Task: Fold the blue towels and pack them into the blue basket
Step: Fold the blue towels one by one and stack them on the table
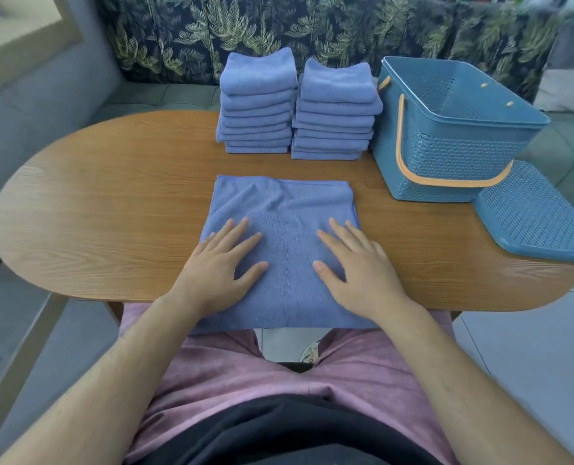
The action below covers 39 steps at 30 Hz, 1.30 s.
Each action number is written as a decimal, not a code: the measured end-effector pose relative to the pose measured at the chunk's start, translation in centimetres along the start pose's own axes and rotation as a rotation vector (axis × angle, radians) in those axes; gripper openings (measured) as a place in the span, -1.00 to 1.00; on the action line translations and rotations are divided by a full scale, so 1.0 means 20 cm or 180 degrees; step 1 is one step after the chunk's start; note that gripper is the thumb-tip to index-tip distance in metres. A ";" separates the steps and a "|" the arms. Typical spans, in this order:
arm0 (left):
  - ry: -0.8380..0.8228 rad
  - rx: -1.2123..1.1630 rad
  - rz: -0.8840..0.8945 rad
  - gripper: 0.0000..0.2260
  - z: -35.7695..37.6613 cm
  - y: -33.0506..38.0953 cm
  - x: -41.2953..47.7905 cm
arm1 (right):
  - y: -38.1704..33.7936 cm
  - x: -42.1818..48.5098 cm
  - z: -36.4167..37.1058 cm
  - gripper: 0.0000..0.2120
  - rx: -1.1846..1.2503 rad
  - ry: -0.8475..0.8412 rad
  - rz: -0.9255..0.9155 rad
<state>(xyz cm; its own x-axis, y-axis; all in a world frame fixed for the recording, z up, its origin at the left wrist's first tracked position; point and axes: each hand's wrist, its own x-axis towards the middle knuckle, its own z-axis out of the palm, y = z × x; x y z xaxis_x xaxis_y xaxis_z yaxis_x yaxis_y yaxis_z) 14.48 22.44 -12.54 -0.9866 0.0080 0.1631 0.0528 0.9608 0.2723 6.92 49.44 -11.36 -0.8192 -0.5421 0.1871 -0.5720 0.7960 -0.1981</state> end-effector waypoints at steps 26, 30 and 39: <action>0.0466 -0.0068 -0.0231 -0.75 -0.01 -0.17 0.41 | 0.22 0.34 0.07 -0.73 0.0160 0.0544 0.0563; 0.0730 -0.0215 -0.0373 -0.79 0.03 -0.20 0.41 | 0.26 0.36 0.11 -0.76 0.0489 0.0648 0.0708; 0.0919 -0.0337 -0.0458 -0.81 0.03 -0.22 0.41 | 0.26 0.35 0.09 -0.91 0.0979 0.1212 0.0176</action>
<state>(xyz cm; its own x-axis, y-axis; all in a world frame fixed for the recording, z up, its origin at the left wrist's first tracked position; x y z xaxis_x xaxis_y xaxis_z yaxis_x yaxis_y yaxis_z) 5.98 18.45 -12.93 -0.9014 -0.2190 0.3735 -0.0531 0.9121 0.4066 -1.90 49.32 -12.74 -0.8081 -0.3187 0.4954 -0.5609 0.6733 -0.4818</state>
